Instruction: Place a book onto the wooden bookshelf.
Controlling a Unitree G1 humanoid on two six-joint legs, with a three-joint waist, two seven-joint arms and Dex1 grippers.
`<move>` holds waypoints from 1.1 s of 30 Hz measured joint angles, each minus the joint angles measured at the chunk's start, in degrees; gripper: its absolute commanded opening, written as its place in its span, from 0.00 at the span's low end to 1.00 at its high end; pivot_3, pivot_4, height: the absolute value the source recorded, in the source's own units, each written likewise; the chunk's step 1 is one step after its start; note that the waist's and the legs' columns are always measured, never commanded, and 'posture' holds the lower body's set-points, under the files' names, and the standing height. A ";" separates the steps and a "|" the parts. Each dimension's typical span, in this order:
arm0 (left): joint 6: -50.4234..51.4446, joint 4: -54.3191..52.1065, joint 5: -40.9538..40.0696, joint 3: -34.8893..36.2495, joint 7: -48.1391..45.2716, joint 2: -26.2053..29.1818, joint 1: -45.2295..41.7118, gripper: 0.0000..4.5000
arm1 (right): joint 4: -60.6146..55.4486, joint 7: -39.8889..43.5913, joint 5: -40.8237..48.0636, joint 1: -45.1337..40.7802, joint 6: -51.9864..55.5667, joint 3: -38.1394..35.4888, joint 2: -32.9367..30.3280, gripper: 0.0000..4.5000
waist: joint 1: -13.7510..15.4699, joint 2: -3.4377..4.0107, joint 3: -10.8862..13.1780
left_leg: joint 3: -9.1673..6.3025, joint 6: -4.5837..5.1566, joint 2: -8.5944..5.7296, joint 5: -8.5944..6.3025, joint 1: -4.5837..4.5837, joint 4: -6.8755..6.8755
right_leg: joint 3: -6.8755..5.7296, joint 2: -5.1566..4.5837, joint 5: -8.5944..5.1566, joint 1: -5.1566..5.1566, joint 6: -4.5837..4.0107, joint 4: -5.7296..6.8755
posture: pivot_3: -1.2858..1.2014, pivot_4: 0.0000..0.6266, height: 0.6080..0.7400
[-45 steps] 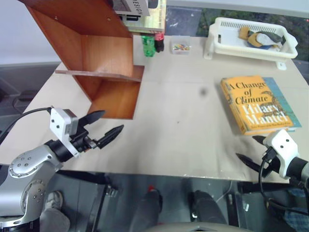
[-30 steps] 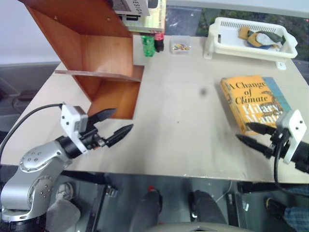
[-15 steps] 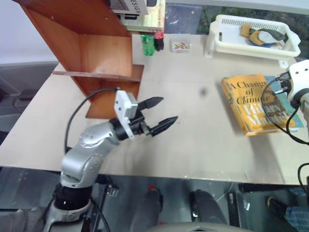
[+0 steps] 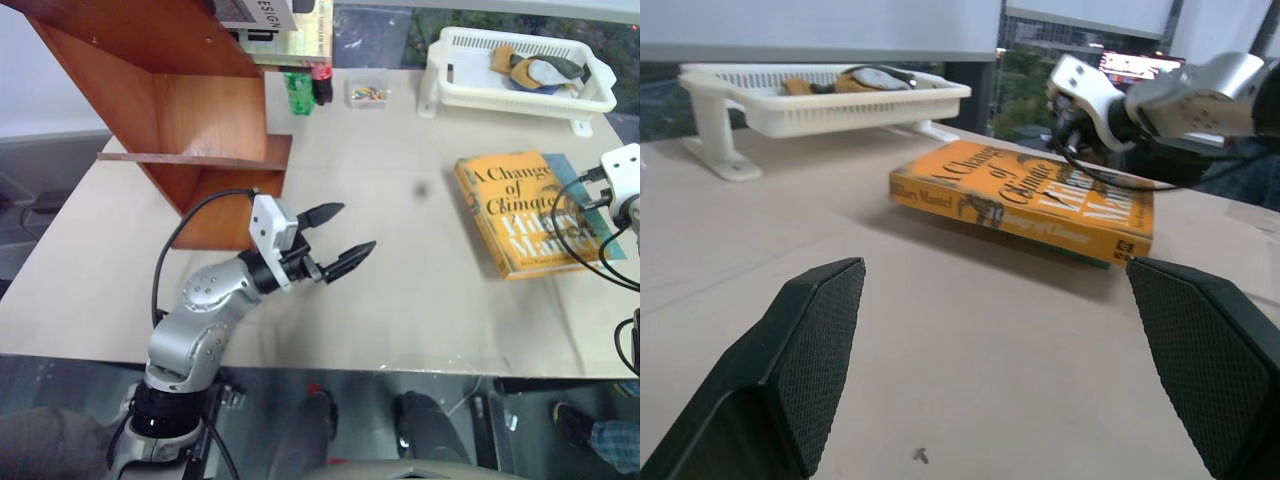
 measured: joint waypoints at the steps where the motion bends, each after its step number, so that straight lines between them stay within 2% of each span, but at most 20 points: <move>1: -0.14 0.01 0.26 0.00 -0.08 0.03 0.01 1.00 | 0.90 1.98 0.47 -0.41 1.07 -0.44 -0.19 0.01 | -0.19 0.00 0.00 | 0.01 0.02 0.01 -0.01 0.03 0.01 | 0.02 0.02 0.00 0.00 0.01 0.04 | 0.52 0.24 1.00; 12: -0.99 0.01 0.35 1.51 0.48 0.07 1.07 1.00 | 0.46 13.07 3.55 -1.83 6.50 -1.74 -0.53 0.01 | -1.20 -0.02 -0.01 | 0.08 0.04 0.06 -0.03 0.08 0.07 | 0.11 0.09 0.01 0.00 0.02 0.10 | 0.52 0.24 1.00; 19: -0.86 0.01 0.22 1.51 0.54 0.06 1.07 1.00 | -0.50 14.70 5.69 -1.82 9.71 -3.50 -0.26 0.01 | -1.18 -0.02 -0.01 | 0.15 0.05 0.14 -0.03 0.08 0.24 | 0.18 0.16 0.03 0.01 0.05 0.15 | 0.52 0.24 1.00; 24: 0.03 0.01 0.13 1.51 0.82 0.07 1.07 1.00 | -0.54 13.39 7.71 -1.78 11.19 -5.84 -0.10 0.01 | -1.12 -0.01 -0.01 | 0.16 0.05 0.20 -0.03 0.04 0.36 | 0.20 0.19 0.04 0.01 0.07 0.17 | 0.52 0.24 1.00; 33: 0.92 -0.07 0.11 1.56 3.00 0.02 1.08 1.00 | -0.27 6.47 17.64 -2.62 21.88 -18.47 -0.63 0.01 | -1.07 -0.01 -0.01 | 0.21 0.08 0.20 -0.05 0.01 0.39 | 0.25 0.21 0.05 0.01 0.09 0.17 | 0.52 0.24 1.00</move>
